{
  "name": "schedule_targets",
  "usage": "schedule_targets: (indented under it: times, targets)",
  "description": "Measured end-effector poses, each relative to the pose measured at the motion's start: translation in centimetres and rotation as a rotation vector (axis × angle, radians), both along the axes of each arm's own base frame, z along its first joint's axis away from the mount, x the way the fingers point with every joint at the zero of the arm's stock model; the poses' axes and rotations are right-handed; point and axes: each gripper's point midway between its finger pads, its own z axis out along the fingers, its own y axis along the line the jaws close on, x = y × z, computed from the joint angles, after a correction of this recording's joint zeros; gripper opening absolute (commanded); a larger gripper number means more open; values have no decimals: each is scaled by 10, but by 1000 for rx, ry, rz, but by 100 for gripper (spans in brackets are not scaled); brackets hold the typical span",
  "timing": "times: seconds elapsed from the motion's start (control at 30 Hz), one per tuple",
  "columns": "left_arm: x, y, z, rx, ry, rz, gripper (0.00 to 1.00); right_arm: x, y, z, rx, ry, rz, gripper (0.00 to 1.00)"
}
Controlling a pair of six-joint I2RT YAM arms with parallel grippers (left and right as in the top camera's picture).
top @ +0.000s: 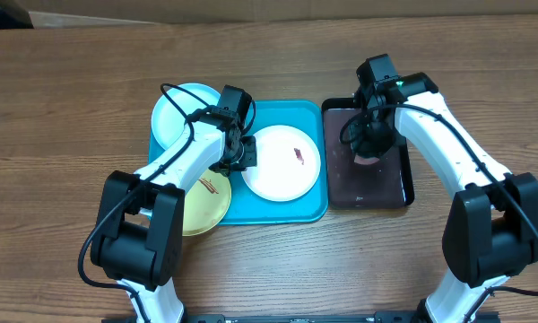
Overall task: Clean dirty plates on tray and stack at the side
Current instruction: 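Scrub the white plate with the held sponge using the right gripper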
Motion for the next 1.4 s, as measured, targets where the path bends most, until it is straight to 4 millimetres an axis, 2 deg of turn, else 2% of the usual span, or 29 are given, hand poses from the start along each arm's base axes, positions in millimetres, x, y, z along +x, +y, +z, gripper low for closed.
schedule_targets:
  times: [0.13,0.23,0.33,0.4,0.57,0.83,0.93,1.03,1.1,1.27,1.4]
  targets:
    - [0,0,0,0,-1,0,4,-3,0,-13,5,2,-4,4]
    - [0,0,0,0,1,0,5,-9,-1,-14,0,25,-5,4]
    - [-1,0,0,1,3,0,4,-11,2,0,10,48,-3,4]
    - [-1,0,0,1,2,0,4,-2,10,20,41,18,5,4]
    - [1,-4,1,-21,-2,-4,4,20,48,64,145,-108,68,4]
    - [0,-7,1,-39,4,-7,4,1,124,75,205,-166,250,4]
    - [-1,-8,1,-44,6,-8,4,-9,145,73,161,-195,311,4]
    - [-1,-8,1,-45,6,-8,4,-11,154,64,106,-235,342,4]
    - [-1,-8,1,-45,6,-8,4,-12,152,53,52,-253,343,4]
    - [-1,-8,1,-45,6,-8,4,-9,131,23,-66,-275,304,4]
    - [-1,-8,1,-45,7,-9,4,-5,125,8,-92,-305,286,4]
